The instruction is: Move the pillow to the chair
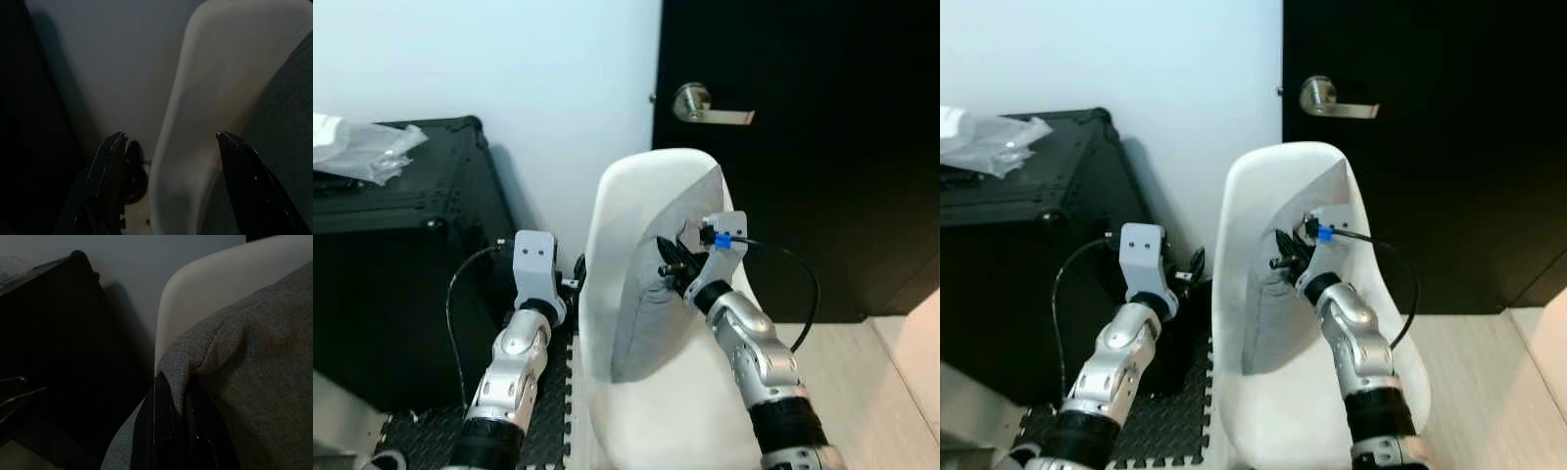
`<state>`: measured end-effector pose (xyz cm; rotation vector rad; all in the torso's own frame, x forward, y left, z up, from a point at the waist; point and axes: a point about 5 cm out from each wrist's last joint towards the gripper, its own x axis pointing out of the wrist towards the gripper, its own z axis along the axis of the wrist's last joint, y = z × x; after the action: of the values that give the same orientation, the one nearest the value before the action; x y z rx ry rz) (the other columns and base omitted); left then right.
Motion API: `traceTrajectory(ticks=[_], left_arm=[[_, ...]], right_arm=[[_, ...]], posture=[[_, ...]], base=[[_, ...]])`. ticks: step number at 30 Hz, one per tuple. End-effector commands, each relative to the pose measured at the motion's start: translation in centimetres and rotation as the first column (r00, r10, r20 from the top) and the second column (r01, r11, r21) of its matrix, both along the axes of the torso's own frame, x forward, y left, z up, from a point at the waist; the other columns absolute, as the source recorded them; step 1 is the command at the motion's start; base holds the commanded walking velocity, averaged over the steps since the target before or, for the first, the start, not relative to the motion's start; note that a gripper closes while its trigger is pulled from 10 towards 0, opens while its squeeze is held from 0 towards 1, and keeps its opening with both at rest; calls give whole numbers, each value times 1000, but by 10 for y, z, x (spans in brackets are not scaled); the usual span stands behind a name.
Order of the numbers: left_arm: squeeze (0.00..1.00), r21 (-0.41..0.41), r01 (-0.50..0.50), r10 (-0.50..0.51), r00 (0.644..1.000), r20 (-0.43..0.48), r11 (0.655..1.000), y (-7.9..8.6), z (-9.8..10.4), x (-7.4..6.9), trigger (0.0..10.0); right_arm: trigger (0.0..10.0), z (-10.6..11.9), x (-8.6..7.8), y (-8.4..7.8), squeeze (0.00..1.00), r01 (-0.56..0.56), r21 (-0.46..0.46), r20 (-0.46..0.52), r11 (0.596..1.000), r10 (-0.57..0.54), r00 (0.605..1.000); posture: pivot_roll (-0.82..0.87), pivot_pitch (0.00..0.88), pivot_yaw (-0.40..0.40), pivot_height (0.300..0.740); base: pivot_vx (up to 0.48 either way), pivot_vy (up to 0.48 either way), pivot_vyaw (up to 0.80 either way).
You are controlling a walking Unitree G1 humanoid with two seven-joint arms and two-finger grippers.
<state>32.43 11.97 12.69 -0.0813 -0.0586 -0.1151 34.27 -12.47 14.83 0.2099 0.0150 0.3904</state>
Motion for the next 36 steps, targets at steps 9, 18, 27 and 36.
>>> traceTrajectory(ticks=[9,18,27,36], left_arm=[[0,29,-8,9,999,-36,1000,5,-8,-3,10000],[0,53,-19,21,999,-29,998,6,-8,-4,10000],[0,56,-17,18,999,-28,998,5,-8,-5,10000],[0,58,-19,21,999,-33,998,6,-9,-7,10000]], right_arm=[[10000,3,5,4,0,-22,54,-19,998,23,1000],[10000,9,1,15,0,-122,72,-1,990,122,992],[10000,10,-3,20,0,-157,67,25,985,156,987],[10000,18,1,24,0,-177,75,37,981,174,984]], posture=[[-63,115,41,690],[-62,109,33,640],[-62,111,35,620],[-58,123,39,620]], base=[[0,0,0],[0,0,0],[0,0,0],[0,0,0]])
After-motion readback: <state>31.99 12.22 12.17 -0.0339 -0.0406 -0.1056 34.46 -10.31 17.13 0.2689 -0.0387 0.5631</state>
